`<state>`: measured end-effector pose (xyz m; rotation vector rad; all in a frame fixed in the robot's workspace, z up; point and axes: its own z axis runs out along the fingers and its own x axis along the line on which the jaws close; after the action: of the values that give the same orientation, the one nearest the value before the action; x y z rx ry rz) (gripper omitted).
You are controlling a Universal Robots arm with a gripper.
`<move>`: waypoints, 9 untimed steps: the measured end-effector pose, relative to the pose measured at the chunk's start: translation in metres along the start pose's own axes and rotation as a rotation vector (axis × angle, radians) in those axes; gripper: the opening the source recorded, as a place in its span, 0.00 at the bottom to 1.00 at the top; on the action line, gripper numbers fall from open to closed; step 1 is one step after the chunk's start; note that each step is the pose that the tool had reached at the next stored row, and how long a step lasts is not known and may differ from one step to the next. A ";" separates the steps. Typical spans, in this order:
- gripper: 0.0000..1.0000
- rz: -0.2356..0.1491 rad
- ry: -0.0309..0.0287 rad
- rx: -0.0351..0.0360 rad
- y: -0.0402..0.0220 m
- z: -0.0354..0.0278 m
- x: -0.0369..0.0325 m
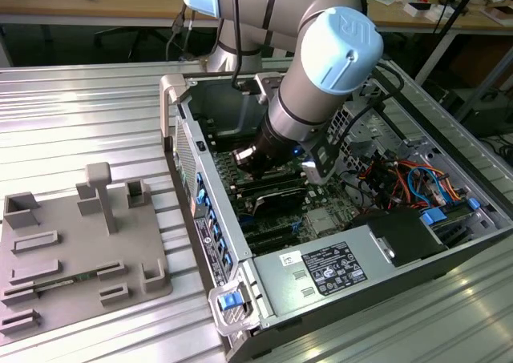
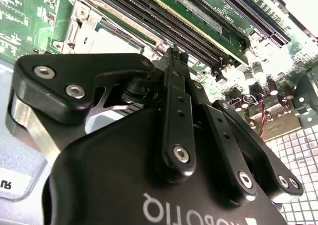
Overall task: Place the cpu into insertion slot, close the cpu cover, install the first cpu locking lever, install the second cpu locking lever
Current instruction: 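Install the second cpu locking lever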
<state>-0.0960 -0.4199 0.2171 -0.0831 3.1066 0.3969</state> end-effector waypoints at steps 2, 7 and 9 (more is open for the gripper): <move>0.11 0.000 0.0000 -0.0001 -0.0004 0.0015 0.0000; 0.11 0.000 0.0000 0.0000 -0.0005 0.0033 0.0004; 0.11 0.000 0.0000 -0.0001 -0.0003 0.0039 0.0007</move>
<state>-0.0967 -0.4192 0.2133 -0.0830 3.1065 0.3970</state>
